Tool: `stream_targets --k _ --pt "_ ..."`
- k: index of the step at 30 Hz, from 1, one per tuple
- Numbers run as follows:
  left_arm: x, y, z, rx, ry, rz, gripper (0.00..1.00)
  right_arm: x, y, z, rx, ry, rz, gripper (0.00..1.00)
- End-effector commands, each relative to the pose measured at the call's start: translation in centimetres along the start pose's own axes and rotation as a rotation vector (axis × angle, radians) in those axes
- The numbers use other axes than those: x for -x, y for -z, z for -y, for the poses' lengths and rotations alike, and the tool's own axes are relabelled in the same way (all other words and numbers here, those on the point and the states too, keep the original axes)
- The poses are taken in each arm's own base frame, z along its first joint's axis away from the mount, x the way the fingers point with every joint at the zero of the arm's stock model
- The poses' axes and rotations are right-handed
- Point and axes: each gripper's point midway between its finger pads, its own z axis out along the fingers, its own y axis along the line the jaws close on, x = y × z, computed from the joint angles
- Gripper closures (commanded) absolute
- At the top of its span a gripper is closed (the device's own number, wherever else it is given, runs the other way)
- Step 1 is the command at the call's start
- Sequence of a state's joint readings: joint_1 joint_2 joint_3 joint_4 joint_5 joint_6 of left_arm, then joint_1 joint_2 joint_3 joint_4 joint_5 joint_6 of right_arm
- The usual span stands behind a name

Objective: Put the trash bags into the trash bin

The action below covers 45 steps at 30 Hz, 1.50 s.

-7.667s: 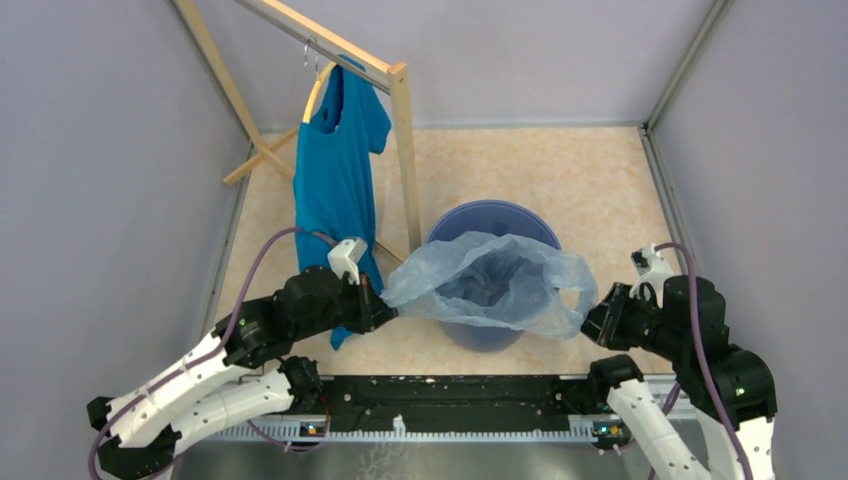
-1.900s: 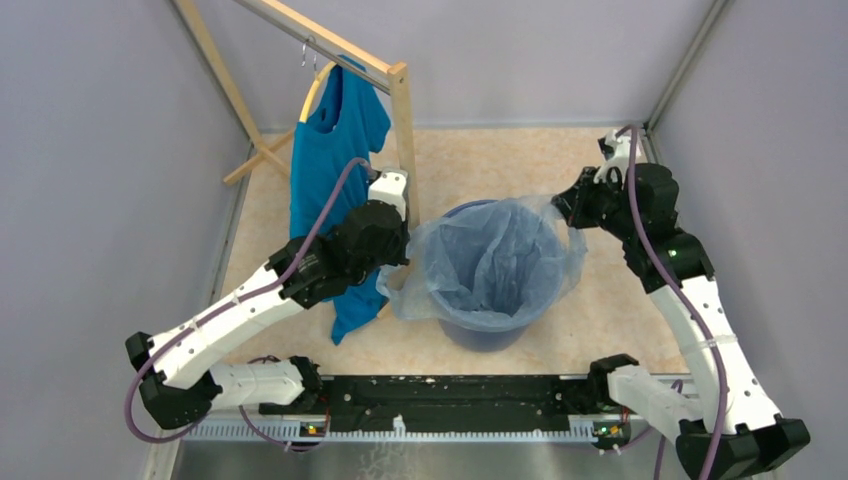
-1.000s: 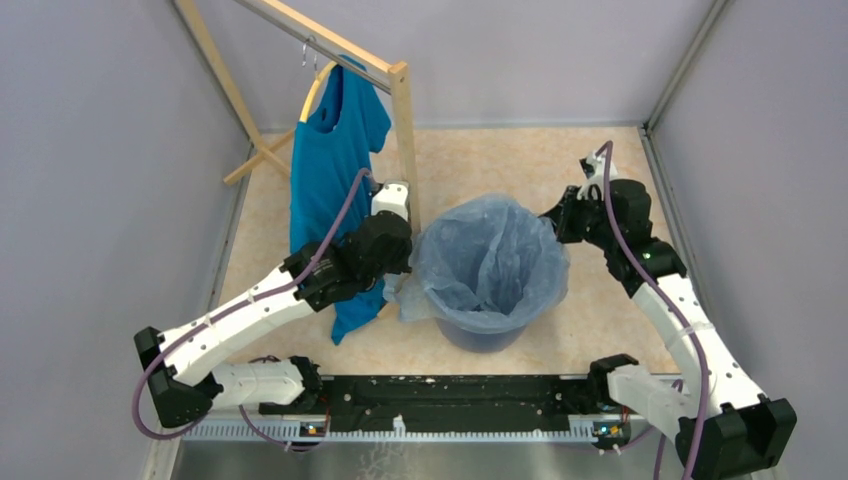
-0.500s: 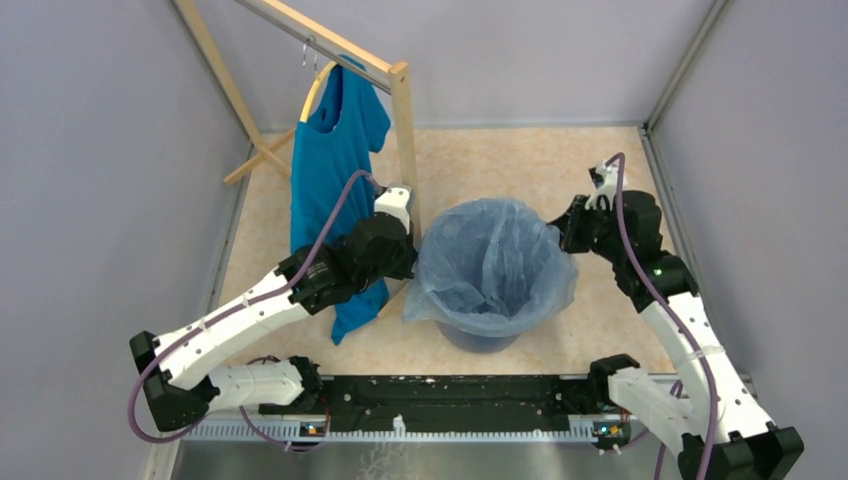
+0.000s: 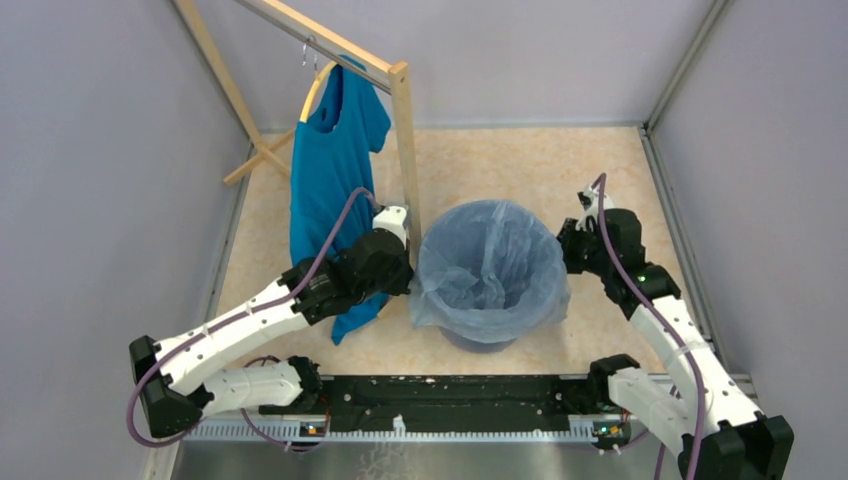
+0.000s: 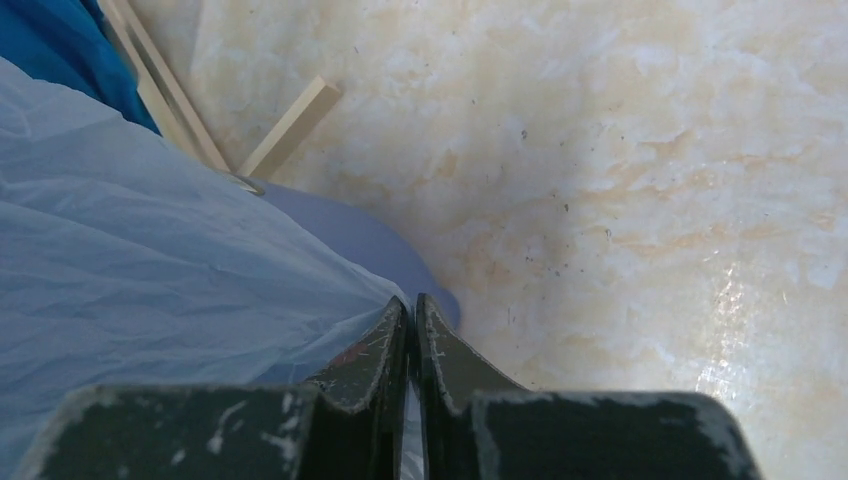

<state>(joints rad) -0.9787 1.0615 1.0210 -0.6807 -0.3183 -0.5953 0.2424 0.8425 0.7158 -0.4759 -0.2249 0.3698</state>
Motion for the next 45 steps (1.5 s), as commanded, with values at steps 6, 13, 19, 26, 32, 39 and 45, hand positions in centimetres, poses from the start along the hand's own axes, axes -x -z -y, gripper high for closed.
stream_targets --k 6,13,19,26,32,39,45 --pt "2.5 2.3 -0.1 0.007 -0.022 0.050 0.72 5.3 2.8 -1.3 -0.049 0.048 0.096 0.64" --pt "3.9 7.4 -0.8 -0.048 -0.038 0.090 0.32 6.7 8.2 -0.6 -0.185 0.039 0.109 0.35" --pt "3.4 11.7 0.8 -0.261 -0.069 0.115 0.13 5.8 12.7 0.0 -0.244 0.007 0.151 0.26" --pt "0.5 13.3 4.2 -0.571 -0.108 0.121 0.13 0.9 13.5 0.2 -0.202 -0.089 0.102 0.26" --pt "-0.6 11.6 5.4 -0.632 -0.113 0.112 0.10 -1.5 14.0 -1.2 -0.083 -0.144 0.107 0.29" --pt "-1.0 6.9 3.9 -0.457 -0.114 0.076 0.24 -3.4 11.9 -2.6 0.055 -0.192 0.090 0.34" --pt "-2.1 4.8 3.4 -0.417 -0.081 0.064 0.43 -4.2 9.2 -3.1 0.132 -0.224 0.082 0.51"
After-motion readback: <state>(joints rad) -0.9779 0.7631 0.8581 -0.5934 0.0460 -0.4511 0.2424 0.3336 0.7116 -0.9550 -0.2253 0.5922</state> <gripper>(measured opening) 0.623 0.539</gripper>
